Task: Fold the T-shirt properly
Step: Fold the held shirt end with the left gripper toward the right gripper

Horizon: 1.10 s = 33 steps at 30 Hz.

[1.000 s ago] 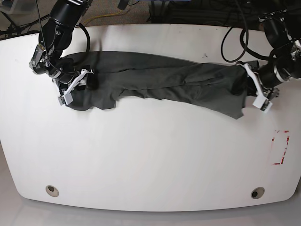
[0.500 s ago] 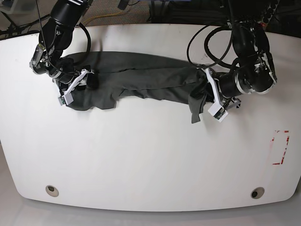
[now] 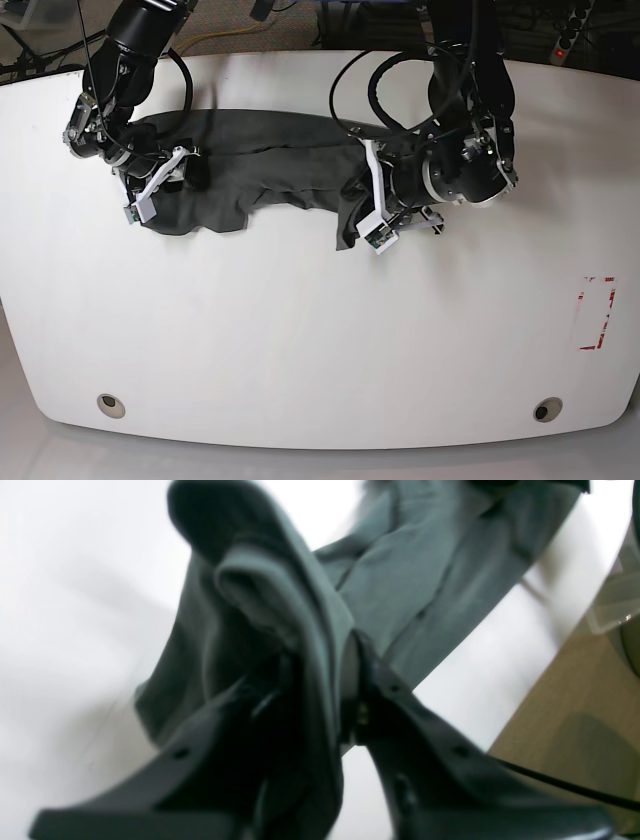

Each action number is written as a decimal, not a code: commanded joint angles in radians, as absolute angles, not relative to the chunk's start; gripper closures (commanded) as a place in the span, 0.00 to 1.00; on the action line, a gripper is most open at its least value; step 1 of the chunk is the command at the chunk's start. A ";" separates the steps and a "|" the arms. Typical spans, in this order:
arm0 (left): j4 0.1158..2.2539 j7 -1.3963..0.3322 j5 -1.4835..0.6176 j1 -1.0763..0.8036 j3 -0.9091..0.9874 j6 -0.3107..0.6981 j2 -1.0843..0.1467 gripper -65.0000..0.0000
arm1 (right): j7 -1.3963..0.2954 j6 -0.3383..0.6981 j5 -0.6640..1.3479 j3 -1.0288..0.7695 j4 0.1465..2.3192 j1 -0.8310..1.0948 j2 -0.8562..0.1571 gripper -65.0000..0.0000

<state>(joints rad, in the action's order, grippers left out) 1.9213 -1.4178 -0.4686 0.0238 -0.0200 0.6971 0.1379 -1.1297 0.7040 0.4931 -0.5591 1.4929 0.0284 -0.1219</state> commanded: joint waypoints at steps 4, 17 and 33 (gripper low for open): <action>1.937 -1.396 -0.440 0.065 -0.090 0.698 0.157 0.71 | -1.168 0.698 0.458 -0.558 1.497 0.030 -0.127 0.51; 1.943 -1.396 -0.429 0.122 -0.202 0.682 0.157 0.44 | -1.168 0.698 0.458 -0.556 1.497 0.030 -0.127 0.51; 1.966 -1.363 -0.427 0.001 -0.087 0.682 -0.087 0.43 | -1.171 0.698 0.467 -0.556 1.501 0.025 -0.127 0.50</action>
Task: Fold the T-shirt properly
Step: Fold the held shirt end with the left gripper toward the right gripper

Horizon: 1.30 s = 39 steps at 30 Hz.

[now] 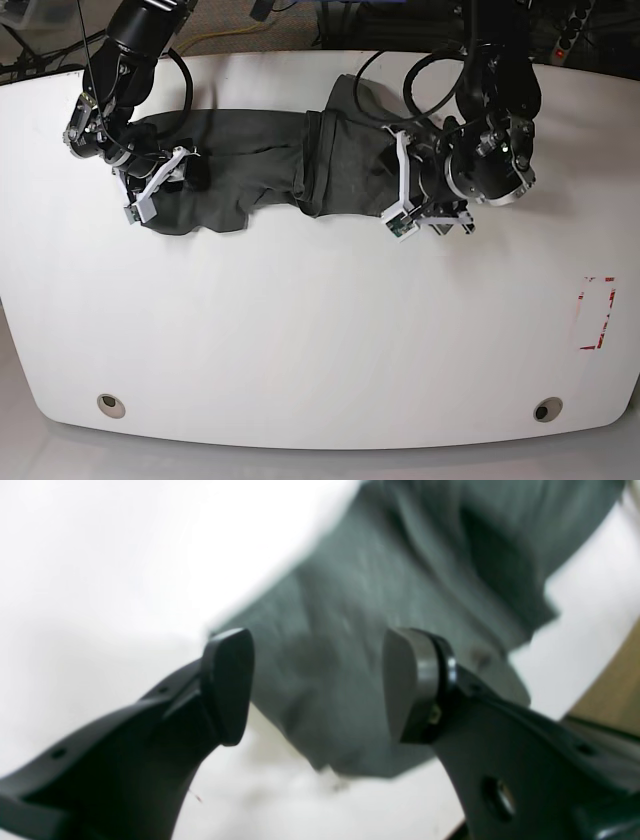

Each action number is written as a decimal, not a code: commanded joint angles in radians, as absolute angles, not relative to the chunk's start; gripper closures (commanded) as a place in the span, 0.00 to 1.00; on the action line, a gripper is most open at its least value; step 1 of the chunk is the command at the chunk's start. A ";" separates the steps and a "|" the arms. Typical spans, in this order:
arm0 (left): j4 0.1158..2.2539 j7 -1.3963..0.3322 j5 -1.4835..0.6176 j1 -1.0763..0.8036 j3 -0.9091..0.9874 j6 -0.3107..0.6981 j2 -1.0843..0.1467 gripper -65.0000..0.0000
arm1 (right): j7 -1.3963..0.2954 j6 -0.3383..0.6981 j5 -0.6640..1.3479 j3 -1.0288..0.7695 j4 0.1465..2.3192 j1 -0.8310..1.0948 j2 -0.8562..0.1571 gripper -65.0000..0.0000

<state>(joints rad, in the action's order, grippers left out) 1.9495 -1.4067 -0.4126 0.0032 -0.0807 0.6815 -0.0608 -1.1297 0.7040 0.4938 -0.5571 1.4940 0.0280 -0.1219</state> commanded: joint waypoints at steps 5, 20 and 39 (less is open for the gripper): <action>1.946 -1.262 -0.424 -0.039 -0.217 0.682 -0.143 0.43 | -1.171 0.698 0.467 -0.556 1.501 0.022 -0.127 0.50; 1.856 -1.225 -0.427 0.091 -0.410 0.682 -0.074 0.43 | -1.171 0.698 0.467 -0.553 1.501 0.022 -0.101 0.50; 1.641 -1.221 -0.351 0.217 -0.496 0.677 -0.101 0.43 | -1.171 0.698 0.467 -0.555 1.503 0.021 -0.099 0.50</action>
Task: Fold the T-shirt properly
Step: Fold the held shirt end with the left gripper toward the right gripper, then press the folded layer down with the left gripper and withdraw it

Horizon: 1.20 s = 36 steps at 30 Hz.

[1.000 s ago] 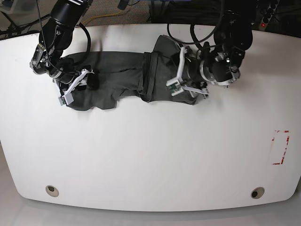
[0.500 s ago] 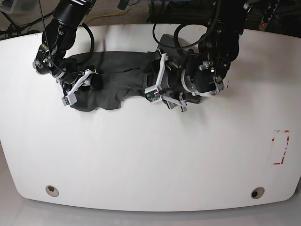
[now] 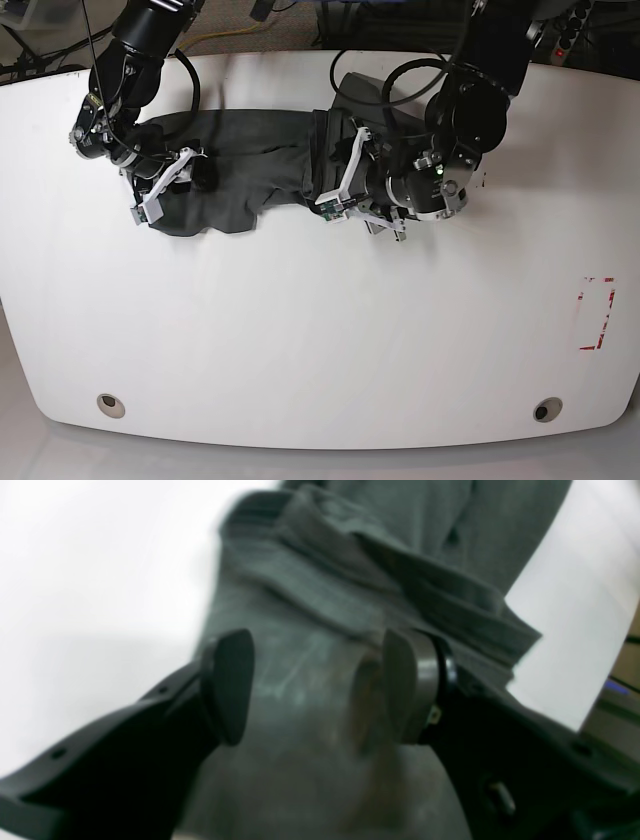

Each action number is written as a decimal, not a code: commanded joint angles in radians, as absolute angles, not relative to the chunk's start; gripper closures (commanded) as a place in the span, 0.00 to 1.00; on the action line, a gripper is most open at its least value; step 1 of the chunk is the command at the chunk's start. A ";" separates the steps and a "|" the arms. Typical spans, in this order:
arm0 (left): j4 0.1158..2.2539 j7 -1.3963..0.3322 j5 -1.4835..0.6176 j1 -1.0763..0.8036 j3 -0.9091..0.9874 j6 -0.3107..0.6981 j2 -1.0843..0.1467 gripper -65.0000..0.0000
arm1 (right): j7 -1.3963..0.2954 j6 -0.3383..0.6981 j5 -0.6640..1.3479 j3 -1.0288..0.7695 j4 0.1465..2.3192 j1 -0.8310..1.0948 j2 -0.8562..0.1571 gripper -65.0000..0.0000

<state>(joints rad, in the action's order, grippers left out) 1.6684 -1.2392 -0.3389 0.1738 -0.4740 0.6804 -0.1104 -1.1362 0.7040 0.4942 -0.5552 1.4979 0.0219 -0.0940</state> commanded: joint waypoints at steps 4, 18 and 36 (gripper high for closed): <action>1.580 -1.196 -0.352 0.268 -0.545 0.679 -0.058 0.43 | -1.171 0.698 0.467 -0.555 1.503 0.021 -0.099 0.50; 1.609 -1.136 -0.355 0.360 -0.539 0.680 0.082 0.43 | -1.173 0.698 0.467 -0.555 1.503 0.013 -0.099 0.50; 1.794 -1.178 -0.351 0.036 -0.058 0.698 -0.136 0.90 | -1.175 0.698 0.730 -0.608 1.503 -0.067 -0.163 0.17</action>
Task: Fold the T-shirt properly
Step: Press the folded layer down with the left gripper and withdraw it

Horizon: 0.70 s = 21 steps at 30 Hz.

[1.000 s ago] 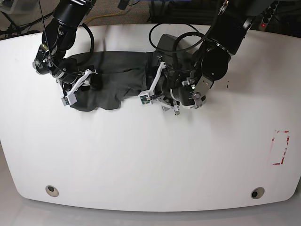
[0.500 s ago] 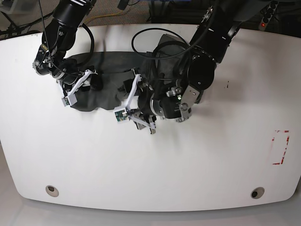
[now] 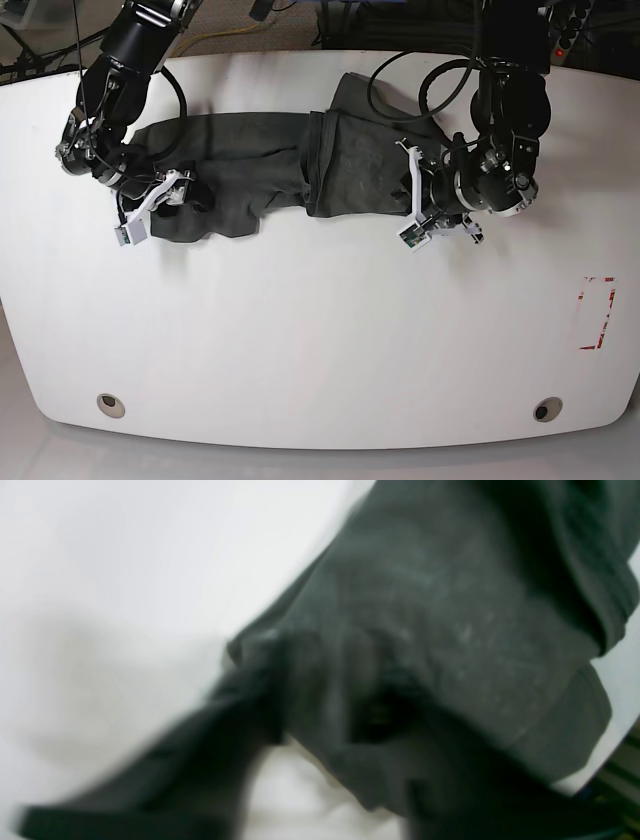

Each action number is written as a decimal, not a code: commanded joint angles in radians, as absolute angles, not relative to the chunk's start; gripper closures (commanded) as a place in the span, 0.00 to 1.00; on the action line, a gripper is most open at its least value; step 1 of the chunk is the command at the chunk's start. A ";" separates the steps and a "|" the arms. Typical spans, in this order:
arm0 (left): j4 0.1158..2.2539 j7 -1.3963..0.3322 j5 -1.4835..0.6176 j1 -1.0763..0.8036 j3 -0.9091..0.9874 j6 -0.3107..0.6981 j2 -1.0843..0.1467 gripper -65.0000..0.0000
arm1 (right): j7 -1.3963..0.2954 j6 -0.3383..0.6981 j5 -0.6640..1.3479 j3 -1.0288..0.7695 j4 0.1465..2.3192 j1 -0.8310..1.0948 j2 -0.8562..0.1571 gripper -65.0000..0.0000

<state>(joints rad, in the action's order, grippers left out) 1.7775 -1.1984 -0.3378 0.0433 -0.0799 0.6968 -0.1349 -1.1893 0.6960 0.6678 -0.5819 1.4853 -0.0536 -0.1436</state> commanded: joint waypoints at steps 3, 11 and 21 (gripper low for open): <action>1.794 -1.178 -0.351 -0.001 -0.031 0.698 -0.136 0.93 | -1.175 0.698 0.797 -0.667 1.497 -0.067 -0.173 0.13; 1.736 -1.133 -0.351 -0.045 -0.033 0.698 -0.133 0.93 | -1.175 0.698 0.814 -0.779 1.445 -0.065 -0.257 0.13; 1.623 -1.082 -0.357 -0.058 -0.028 0.698 -0.166 0.93 | -1.194 0.698 0.839 -0.865 1.267 -0.031 -0.323 0.13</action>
<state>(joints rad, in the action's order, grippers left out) 1.6138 -1.0649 -0.3737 -0.0586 -0.0299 0.6971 -0.1486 -1.2018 0.6888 0.7853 -0.8684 1.2491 -0.0299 -0.3099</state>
